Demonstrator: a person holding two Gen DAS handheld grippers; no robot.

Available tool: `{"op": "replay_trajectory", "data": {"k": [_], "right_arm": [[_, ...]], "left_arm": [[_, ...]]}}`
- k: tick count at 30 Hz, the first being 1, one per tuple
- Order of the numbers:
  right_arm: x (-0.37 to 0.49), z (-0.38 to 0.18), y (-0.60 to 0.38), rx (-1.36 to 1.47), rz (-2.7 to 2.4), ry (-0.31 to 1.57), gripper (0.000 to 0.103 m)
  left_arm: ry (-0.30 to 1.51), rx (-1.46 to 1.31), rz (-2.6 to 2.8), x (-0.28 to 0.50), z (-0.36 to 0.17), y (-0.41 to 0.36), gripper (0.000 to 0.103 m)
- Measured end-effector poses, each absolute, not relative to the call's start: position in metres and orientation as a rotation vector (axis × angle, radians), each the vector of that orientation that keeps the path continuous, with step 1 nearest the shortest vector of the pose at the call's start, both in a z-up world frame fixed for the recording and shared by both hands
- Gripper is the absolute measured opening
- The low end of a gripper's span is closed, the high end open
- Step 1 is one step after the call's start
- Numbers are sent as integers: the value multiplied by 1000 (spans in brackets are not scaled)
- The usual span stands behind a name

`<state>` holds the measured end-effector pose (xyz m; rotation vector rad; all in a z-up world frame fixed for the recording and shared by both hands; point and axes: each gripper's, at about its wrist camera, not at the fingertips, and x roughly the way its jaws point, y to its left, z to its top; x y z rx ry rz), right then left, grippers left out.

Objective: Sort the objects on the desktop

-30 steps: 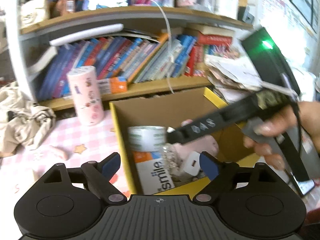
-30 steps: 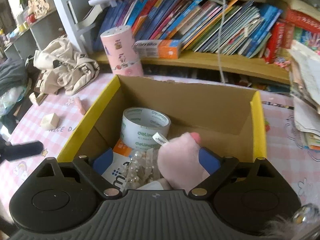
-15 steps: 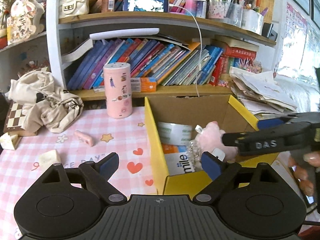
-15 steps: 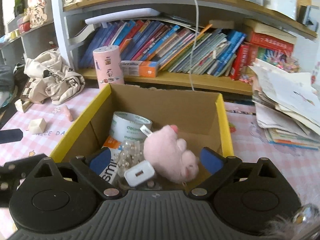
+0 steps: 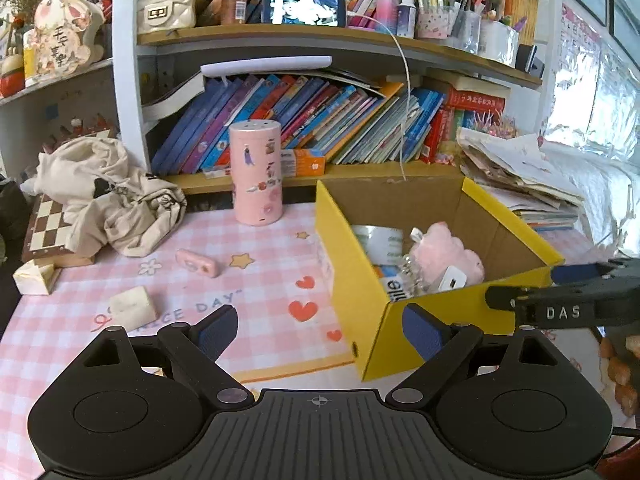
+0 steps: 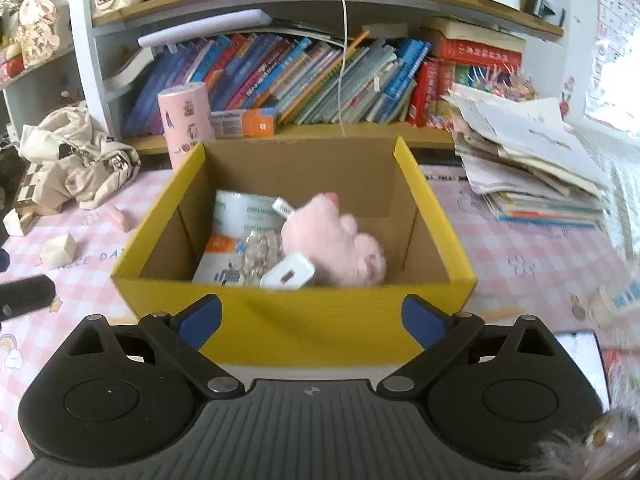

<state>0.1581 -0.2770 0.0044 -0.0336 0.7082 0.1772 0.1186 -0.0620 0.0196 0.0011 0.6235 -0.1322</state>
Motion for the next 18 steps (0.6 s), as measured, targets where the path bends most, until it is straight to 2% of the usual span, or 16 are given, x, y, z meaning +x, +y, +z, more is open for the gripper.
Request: {"op": "replay_trajectory", "data": {"k": [18], "right_arm": [[113,-16,-220,-52,151,820,100]], "left_arm": [[705,51,-198,98,5,-20,92]]}}
